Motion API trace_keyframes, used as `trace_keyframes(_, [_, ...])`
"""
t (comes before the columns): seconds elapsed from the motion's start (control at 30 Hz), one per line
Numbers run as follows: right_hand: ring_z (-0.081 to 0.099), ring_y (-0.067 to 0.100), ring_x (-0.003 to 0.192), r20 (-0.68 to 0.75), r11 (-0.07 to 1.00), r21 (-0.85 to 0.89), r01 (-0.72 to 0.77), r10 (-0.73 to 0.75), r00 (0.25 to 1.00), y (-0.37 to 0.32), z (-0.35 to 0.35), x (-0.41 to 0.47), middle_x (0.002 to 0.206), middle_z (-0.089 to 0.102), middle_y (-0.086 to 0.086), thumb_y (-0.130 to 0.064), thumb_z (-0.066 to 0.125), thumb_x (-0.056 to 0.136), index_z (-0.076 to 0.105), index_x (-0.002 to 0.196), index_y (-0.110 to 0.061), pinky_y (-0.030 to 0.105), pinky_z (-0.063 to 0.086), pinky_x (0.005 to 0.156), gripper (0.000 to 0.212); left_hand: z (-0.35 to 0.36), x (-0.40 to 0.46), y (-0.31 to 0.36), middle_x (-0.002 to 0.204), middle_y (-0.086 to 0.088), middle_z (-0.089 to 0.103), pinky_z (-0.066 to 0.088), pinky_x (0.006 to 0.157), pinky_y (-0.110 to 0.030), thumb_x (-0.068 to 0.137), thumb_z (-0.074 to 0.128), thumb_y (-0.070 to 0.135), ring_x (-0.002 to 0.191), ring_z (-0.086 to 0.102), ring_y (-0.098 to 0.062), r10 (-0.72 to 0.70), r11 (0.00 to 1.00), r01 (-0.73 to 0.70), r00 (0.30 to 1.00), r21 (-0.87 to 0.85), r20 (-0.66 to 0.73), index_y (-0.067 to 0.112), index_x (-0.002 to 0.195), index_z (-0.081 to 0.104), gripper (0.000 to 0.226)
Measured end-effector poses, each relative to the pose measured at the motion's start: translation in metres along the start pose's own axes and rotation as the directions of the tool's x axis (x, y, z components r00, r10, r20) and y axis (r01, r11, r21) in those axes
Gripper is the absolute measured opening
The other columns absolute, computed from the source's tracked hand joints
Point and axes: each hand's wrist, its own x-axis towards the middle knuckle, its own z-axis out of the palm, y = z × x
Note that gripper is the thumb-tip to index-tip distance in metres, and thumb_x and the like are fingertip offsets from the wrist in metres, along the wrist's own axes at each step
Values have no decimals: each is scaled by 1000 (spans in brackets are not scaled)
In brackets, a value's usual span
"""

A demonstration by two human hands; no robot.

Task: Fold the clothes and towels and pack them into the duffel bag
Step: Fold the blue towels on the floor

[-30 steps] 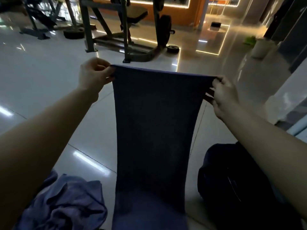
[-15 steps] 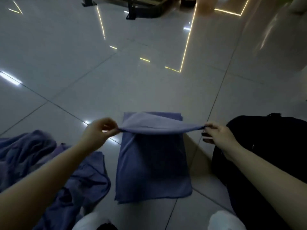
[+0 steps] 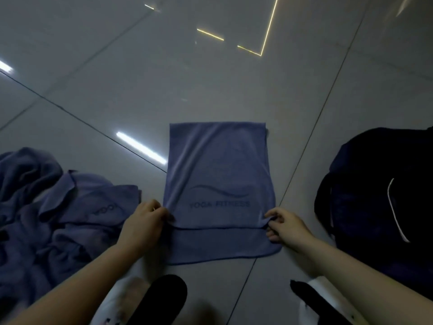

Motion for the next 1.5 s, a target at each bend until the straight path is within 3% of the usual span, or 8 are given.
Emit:
trace_keyframes(0.2, [56,22,60,-28,993,-37,111,-112,993,-7,-3,-4,70,59,11,1,54,92,58,79,-16,31,48,56,22,-8,4,-3,83,2,51,42,57,-34,77,50,26,69,55,-27,-82,970,83,997,-226,15,24,85,63,15])
trace_keyframes(0.4, [63,15,68,-199,850,-223,478,-519,831,-25,-37,-59,75,66,-1,-5,60,90,57,85,-21,28,49,64,17,-57,-24,23,101,6,53,42,65,-25,82,58,15,73,53,-10,-30,931,-105,933,-350,-360,8,82,62,8])
trace_keyframes(0.6, [49,19,70,154,707,-582,401,-389,908,23,-19,-55,80,55,-3,-10,64,86,49,81,-25,21,34,58,22,6,-64,8,99,4,53,50,46,-31,76,44,27,67,61,-25,305,944,-298,952,-141,34,25,87,44,11])
trace_keyframes(0.87, [55,31,91,316,459,-728,509,-434,844,50,-11,-34,104,55,14,-6,65,83,62,98,-3,34,37,66,16,19,-57,-3,107,-1,52,52,47,-32,79,47,34,70,60,-26,455,889,-457,882,-12,122,18,90,56,22])
trace_keyframes(1.07, [59,33,61,410,243,-786,569,-484,773,57,-14,-21,77,56,13,5,80,59,60,78,-8,32,39,41,30,9,-44,7,101,-5,62,45,42,-27,75,45,30,72,60,-25,391,913,-402,910,65,136,18,88,64,26])
trace_keyframes(1.27, [44,21,87,149,487,-799,352,-407,901,29,-33,-18,102,41,4,-15,57,91,58,93,-13,35,42,70,3,-11,2,13,99,-6,65,42,50,-24,72,77,13,60,62,-23,323,946,-315,930,-70,178,15,86,66,19])
trace_keyframes(1.37, [49,16,88,55,718,-586,374,-426,903,4,-48,-22,105,39,-1,-8,63,88,60,85,-12,25,41,76,6,-31,15,26,101,2,63,46,54,-18,83,71,15,58,59,-9,81,911,6,978,-411,194,12,81,63,9])
trace_keyframes(1.5, [54,12,60,178,939,-165,300,-271,946,-25,-62,-36,77,57,6,-3,52,95,51,86,-11,17,42,50,13,-51,12,39,64,-15,60,51,44,-24,86,60,-5,46,62,-21,-254,279,463,881,-841,400,2,77,51,15])
